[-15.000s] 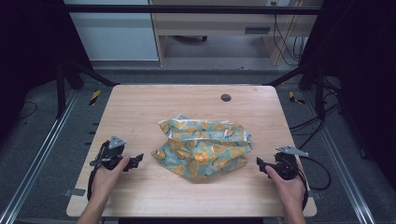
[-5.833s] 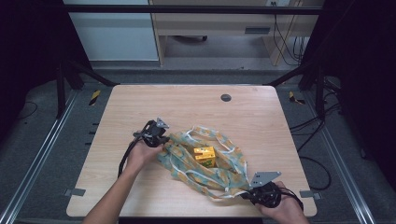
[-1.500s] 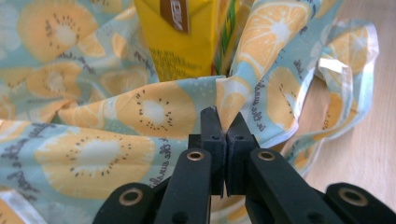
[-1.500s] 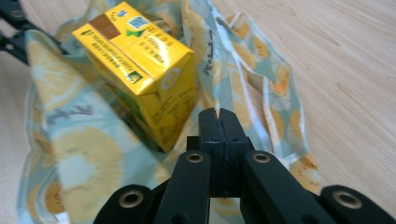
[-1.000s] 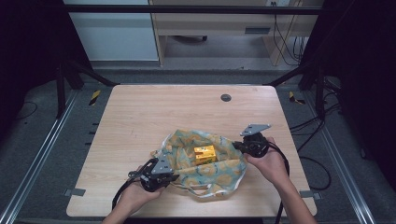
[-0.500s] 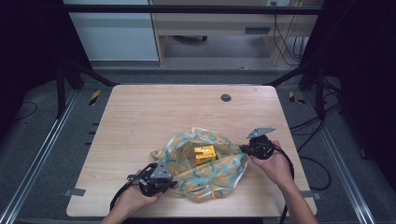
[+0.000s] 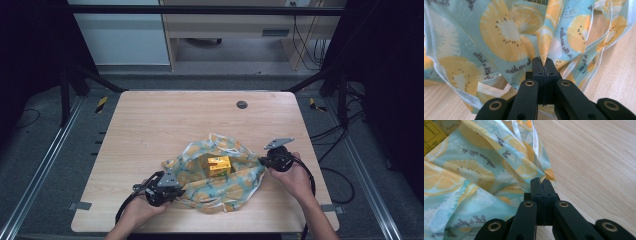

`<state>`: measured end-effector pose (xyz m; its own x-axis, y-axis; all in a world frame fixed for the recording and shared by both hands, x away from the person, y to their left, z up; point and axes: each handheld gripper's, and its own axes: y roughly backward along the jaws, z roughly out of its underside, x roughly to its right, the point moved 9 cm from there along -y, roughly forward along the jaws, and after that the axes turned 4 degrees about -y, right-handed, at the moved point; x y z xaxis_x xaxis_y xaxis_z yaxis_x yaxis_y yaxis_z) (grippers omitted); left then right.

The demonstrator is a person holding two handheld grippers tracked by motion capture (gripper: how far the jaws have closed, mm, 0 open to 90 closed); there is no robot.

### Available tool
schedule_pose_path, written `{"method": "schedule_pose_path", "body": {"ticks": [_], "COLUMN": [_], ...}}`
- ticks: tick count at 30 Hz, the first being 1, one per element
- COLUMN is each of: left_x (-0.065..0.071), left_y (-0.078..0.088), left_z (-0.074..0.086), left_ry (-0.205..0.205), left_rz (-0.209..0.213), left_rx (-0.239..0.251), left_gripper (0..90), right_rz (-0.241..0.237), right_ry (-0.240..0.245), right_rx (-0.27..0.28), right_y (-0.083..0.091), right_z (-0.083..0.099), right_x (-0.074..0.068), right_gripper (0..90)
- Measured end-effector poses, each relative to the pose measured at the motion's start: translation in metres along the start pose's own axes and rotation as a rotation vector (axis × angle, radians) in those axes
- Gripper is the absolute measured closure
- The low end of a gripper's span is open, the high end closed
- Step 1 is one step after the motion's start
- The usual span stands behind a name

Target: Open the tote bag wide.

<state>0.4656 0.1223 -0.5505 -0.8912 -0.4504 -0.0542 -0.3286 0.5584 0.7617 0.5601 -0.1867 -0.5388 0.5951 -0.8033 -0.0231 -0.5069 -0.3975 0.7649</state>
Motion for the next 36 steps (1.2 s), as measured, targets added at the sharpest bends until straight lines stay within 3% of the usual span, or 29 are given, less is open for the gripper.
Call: {"method": "schedule_pose_path", "body": {"ticks": [9, 14, 26, 36], "left_x": [-0.013, -0.015, -0.008, -0.001], "left_y": [0.001, 0.001, 0.006, 0.006], "left_z": [0.004, 0.006, 0.009, 0.015], "left_ry": [0.013, 0.012, 0.0, -0.01], "left_rz": [-0.043, -0.039, -0.021, 0.007], "left_rx": [-0.005, -0.013, -0.028, -0.053], "left_gripper": [90.0, 90.0, 90.0, 90.0], "right_rz": [-0.016, -0.021, -0.017, -0.028], "right_ry": [0.002, 0.007, 0.018, -0.003], "right_rx": [0.001, 0.0, -0.021, -0.027], "right_y": [-0.002, -0.002, -0.003, -0.006], "right_z": [0.002, 0.002, 0.011, 0.016], "right_x": [-0.006, -0.009, -0.012, -0.014], "right_gripper": [90.0, 90.0, 90.0, 90.0]}}
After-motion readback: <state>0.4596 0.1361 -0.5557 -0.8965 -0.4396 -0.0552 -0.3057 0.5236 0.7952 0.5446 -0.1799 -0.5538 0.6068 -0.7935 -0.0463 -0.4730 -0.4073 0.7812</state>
